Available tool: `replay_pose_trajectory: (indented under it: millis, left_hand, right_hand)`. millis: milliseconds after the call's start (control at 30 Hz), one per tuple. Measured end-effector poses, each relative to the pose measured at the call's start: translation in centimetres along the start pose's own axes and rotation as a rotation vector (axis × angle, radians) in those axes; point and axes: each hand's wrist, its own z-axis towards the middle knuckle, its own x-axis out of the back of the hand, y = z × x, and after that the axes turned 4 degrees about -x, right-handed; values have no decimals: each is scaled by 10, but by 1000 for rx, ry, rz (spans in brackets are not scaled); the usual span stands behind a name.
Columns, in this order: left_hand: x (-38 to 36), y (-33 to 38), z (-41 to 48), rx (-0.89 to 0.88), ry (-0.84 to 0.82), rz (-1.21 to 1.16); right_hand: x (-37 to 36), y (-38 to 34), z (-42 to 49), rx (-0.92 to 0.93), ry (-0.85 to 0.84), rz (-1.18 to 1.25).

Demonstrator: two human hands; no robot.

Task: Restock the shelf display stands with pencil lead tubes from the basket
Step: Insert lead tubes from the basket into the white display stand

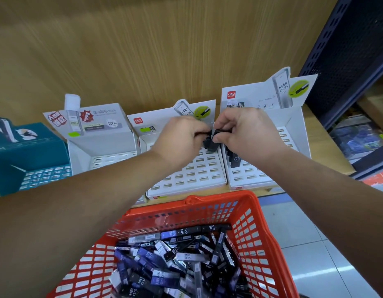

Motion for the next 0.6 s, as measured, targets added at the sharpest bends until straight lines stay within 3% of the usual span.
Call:
replay_pose_trajectory:
  millis: [100, 233, 367, 600]
  left_hand:
    - [-5, 3, -1, -41, -68, 58]
    - [-4, 2, -3, 164, -15, -63]
    - [1, -7, -16, 238, -6, -48]
    - [2, -27, -39, 272, -198, -20]
  right_hand:
    - [-5, 3, 0, 25, -1, -23]
    - [-6, 5, 0, 33, 29, -64]
    - [-11, -1, 2, 41, 36, -136]
    - [-16, -3, 10, 119, 16, -286]
